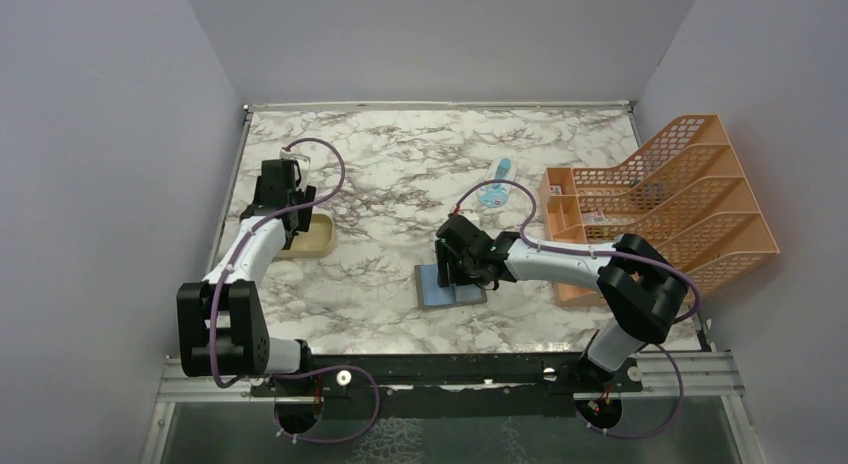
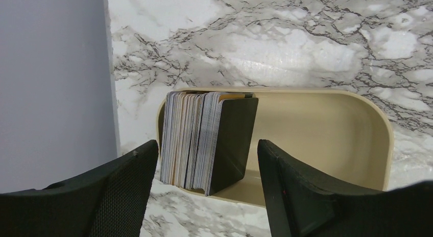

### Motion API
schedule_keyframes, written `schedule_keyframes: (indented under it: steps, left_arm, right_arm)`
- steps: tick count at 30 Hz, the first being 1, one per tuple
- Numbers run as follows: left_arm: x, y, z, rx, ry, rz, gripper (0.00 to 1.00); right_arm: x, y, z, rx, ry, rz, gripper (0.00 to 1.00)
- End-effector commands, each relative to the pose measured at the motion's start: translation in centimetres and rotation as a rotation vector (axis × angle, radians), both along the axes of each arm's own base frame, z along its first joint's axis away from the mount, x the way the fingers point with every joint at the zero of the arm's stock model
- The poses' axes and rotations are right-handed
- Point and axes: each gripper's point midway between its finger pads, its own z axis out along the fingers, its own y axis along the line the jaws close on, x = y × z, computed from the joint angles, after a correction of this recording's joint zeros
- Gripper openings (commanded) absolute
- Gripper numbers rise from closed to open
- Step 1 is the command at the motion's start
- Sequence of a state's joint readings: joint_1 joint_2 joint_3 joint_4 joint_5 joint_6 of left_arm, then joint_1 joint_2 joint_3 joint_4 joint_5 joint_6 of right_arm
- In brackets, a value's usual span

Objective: Put the credit cards into the card holder
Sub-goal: Pick up the credit card from the storage box.

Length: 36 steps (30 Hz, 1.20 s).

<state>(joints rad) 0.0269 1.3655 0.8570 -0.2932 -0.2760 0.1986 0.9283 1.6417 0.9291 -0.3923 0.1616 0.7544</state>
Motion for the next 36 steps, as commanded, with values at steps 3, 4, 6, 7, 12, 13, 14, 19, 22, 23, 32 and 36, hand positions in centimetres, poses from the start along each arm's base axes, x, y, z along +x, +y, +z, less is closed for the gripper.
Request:
schedule_keyframes:
  steps: [3, 4, 6, 7, 12, 13, 14, 19, 22, 23, 32, 36]
  left_arm:
    - [0.2, 0.9, 0.8, 0.062, -0.024, -0.026, 0.71]
    - [0.2, 1.1, 0.8, 0.069, -0.027, -0.015, 0.71]
    - [0.2, 1.2, 0.9, 0.074, -0.039, -0.008, 0.71]
    - [0.2, 1.2, 1.0, 0.074, -0.054, -0.007, 0.71]
    - [0.0, 1.8, 1.1, 0.103, -0.069, 0.015, 0.77]
    - [0.1, 1.7, 1.0, 0.095, -0.067, 0.012, 0.77]
    - [0.0, 1.5, 0.7, 0.086, -0.053, 0.007, 0.77]
    - [-0.1, 1.4, -0.9, 0.08, 0.02, 0.004, 0.71]
    - [0.0, 1.5, -1.3, 0.08, 0.032, 0.0, 0.7]
    - [-0.1, 1.6, -1.4, 0.087, 0.037, 0.005, 0.7]
    - [-0.2, 2.7, -2.6, 0.14, 0.09, 0.036, 0.65]
    - [-0.2, 2.9, -2.4, 0.151, 0.09, 0.043, 0.61]
  right_arm:
    - [-0.5, 0.4, 0.0, 0.025, 0.007, 0.023, 0.59]
    - [-0.5, 0.4, 0.0, 0.024, 0.008, 0.024, 0.59]
    - [-0.5, 0.4, -0.1, 0.021, 0.012, 0.024, 0.59]
    - [-0.4, 0.5, -0.1, 0.022, 0.01, 0.025, 0.59]
    - [-0.5, 0.4, 0.0, 0.025, 0.008, 0.024, 0.59]
    - [-0.5, 0.4, 0.1, 0.025, 0.009, 0.024, 0.59]
    - [-0.5, 0.4, 0.1, 0.025, 0.009, 0.024, 0.59]
    - [-0.6, 0.2, 0.2, 0.024, 0.004, 0.022, 0.59]
    - [-0.5, 0.2, 0.3, 0.026, 0.001, 0.022, 0.59]
    - [-0.6, 0.2, 0.3, 0.025, 0.003, 0.022, 0.59]
    - [-0.5, 0.4, 0.4, 0.032, 0.0, 0.031, 0.59]
    - [-0.5, 0.4, 0.2, 0.029, 0.0, 0.033, 0.59]
